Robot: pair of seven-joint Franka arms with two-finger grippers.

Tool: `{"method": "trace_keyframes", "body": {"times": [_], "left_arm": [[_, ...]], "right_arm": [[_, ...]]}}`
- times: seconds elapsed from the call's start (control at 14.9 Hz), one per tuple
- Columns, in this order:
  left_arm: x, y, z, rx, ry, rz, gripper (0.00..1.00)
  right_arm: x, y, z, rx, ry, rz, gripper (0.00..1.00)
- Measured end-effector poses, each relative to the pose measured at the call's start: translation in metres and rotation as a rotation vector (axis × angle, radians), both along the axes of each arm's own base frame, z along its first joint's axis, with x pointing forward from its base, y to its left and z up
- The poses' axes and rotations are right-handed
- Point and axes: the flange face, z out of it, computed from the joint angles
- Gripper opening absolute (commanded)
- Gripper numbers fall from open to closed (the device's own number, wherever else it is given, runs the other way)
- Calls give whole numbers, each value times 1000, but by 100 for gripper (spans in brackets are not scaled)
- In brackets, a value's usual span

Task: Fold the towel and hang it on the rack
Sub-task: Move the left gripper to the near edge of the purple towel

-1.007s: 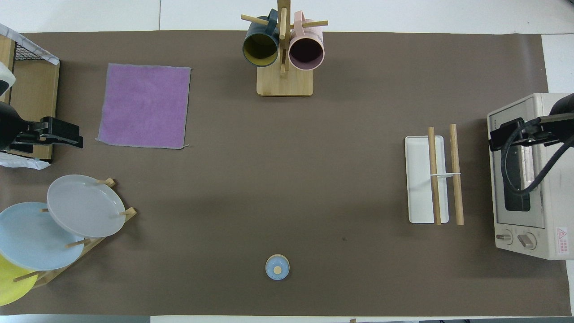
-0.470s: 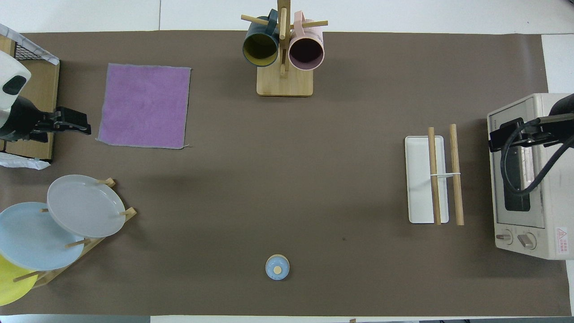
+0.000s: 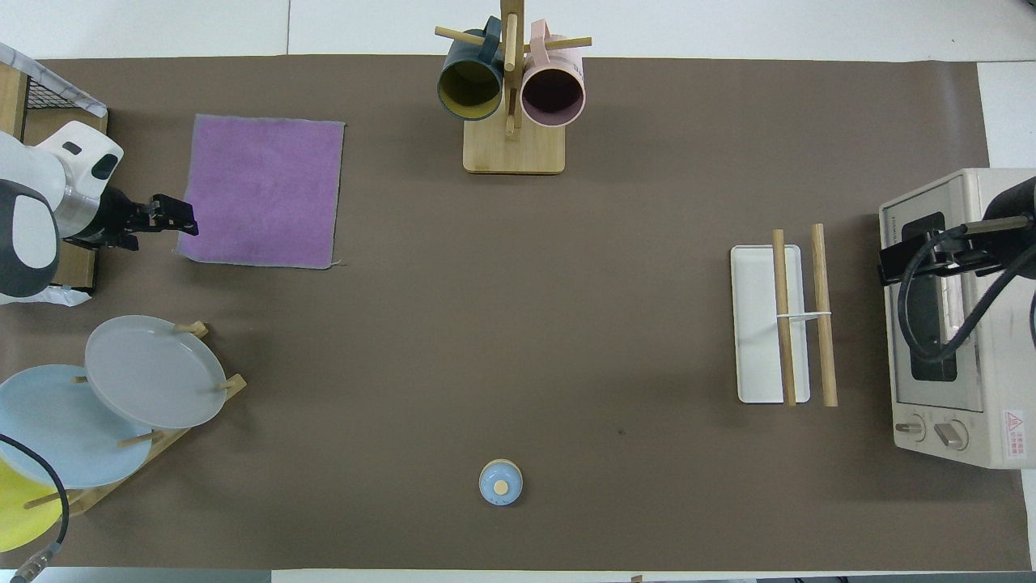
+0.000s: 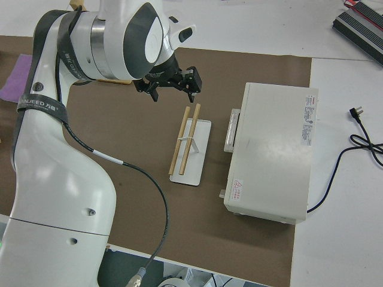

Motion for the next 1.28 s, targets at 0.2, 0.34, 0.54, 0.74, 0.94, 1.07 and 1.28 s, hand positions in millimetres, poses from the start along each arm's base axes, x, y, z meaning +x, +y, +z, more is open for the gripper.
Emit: {"method": "trace_keyframes", "body": {"times": [0.2, 0.34, 0.54, 0.74, 0.94, 1.07, 1.28], "left_arm": [[4, -2, -18, -34, -13, 23, 94], [4, 3, -20, -35, -14, 27, 89], [2, 10, -23, -35, -13, 32, 77], [-2, 15, -35, -35, -10, 40, 46], [-3, 16, -37, -36, -6, 42, 18], [-3, 16, -37, -37, -6, 41, 17], [-3, 16, -38, -37, -6, 41, 0]], "right_arm": [[-2, 0, 0, 0, 1, 1, 100], [-2, 0, 0, 0, 1, 1, 100], [-3, 0, -3, 0, 8, 1, 100], [-4, 0, -4, 0, 10, 1, 100], [-4, 0, -4, 1, 12, 3, 100], [-4, -1, -6, 2, 15, 14, 100], [-5, -1, -5, 3, 15, 22, 100]]}}
